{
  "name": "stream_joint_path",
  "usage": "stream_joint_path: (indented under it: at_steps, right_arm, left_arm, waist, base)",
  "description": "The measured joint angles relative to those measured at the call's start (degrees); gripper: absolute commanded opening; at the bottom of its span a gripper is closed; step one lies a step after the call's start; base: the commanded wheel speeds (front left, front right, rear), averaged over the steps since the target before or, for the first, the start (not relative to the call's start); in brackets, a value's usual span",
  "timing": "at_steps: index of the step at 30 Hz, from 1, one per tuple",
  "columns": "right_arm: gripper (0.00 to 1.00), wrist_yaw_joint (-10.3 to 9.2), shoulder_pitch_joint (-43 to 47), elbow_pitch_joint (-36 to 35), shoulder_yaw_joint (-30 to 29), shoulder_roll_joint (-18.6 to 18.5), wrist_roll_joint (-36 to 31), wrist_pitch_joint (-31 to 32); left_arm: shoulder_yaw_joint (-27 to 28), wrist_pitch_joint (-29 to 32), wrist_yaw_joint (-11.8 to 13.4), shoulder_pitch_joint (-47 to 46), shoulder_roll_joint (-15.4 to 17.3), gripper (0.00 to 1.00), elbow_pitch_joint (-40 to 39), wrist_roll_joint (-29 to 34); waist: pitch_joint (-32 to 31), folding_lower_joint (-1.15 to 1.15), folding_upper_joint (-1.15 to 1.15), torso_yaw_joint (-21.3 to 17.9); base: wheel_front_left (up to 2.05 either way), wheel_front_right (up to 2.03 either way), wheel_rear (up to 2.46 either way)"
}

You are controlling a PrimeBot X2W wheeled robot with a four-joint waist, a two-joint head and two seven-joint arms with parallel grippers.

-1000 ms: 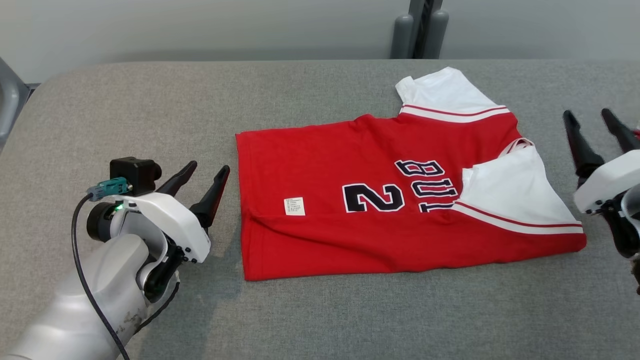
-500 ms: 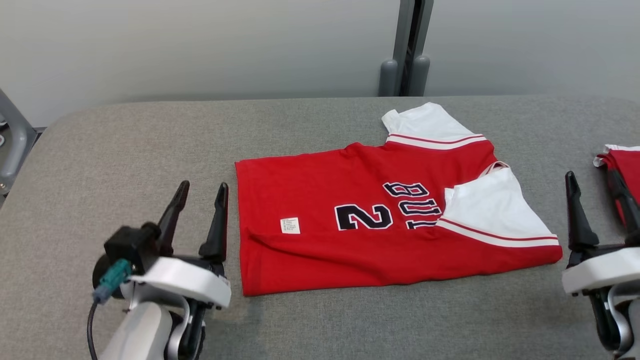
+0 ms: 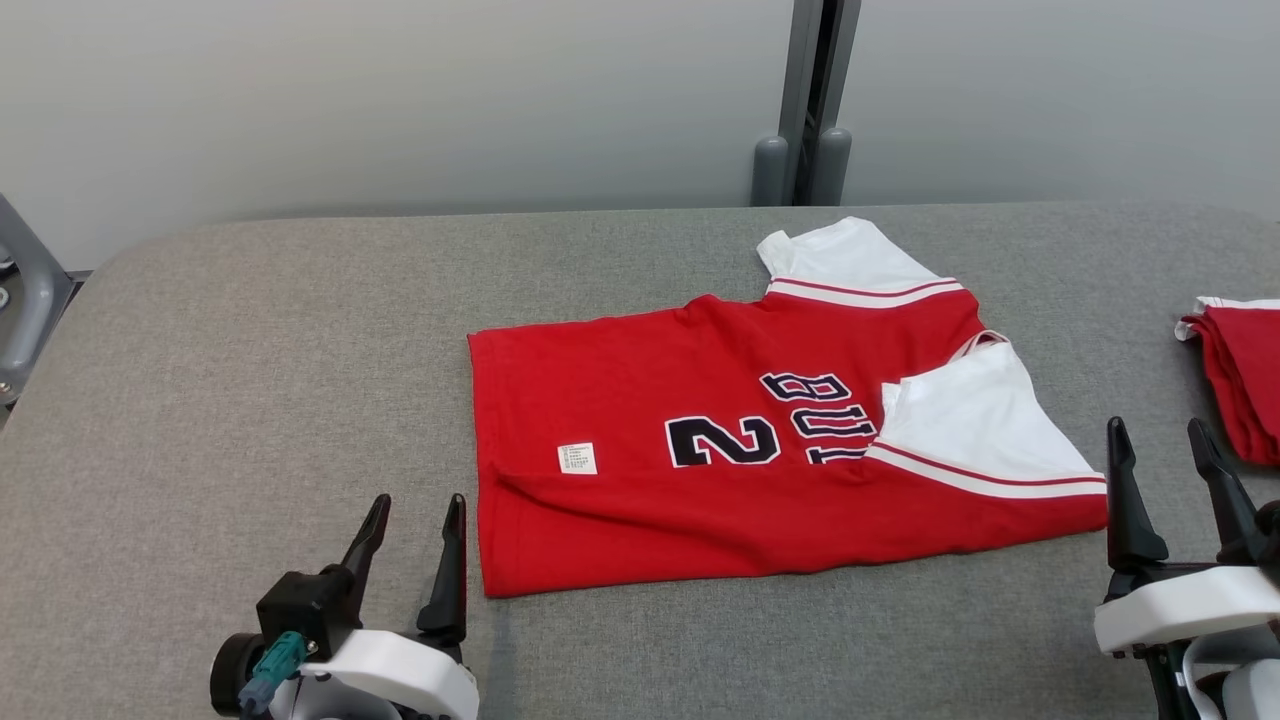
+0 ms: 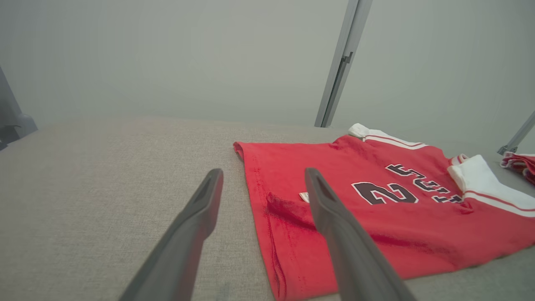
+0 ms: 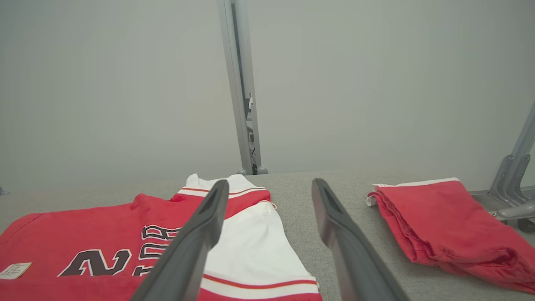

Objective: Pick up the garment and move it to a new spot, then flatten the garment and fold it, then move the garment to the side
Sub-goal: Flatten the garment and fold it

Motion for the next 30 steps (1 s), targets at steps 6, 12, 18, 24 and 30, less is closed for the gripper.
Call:
stream_joint_path:
  at_steps: [6, 12, 18, 24, 30]
  right_arm:
    - [1.00, 0.00, -0.17, 0.37, 0.19, 0.31, 0.03, 0.00]
    - [1.00, 0.00, -0.57, 0.76, 0.77, 0.14, 0.09, 0.00]
    - [1.00, 0.00, -0.75, 1.21, 0.89, 0.01, 0.10, 0.00]
    - [1.00, 0.00, -1.10, 1.18, 0.86, 0.00, 0.11, 0.00]
    - [1.00, 0.00, -1.28, 1.09, 0.73, 0.02, 0.11, 0.00]
  left_arm:
    - [-3.94, 0.00, 1.30, -0.14, -0.10, 1.00, 3.23, -2.13]
    - [-8.10, 0.00, 0.60, -2.82, -0.12, 1.00, 11.74, -6.39]
    - [-11.68, 0.00, 0.29, -6.34, -0.15, 1.00, 19.53, -12.66]
    - [-13.18, -0.01, 2.18, -9.45, -0.15, 1.00, 25.55, -16.90]
    - [-14.60, -0.19, 2.75, -11.54, -0.13, 1.00, 28.08, -18.74]
  waist:
    - [0.32, 0.00, 0.00, -0.36]
    - [0.91, 0.00, 0.00, -1.38]
    - [1.66, 0.00, 0.00, -2.61]
    - [2.51, 0.00, 0.00, -3.77]
    - [3.07, 0.00, 0.00, -4.14]
  base:
    - [0.00, 0.00, 0.00]
    - [0.00, 0.00, 0.00]
    - [0.00, 0.00, 0.00]
    - [0.00, 0.00, 0.00]
    - [0.00, 0.00, 0.00]
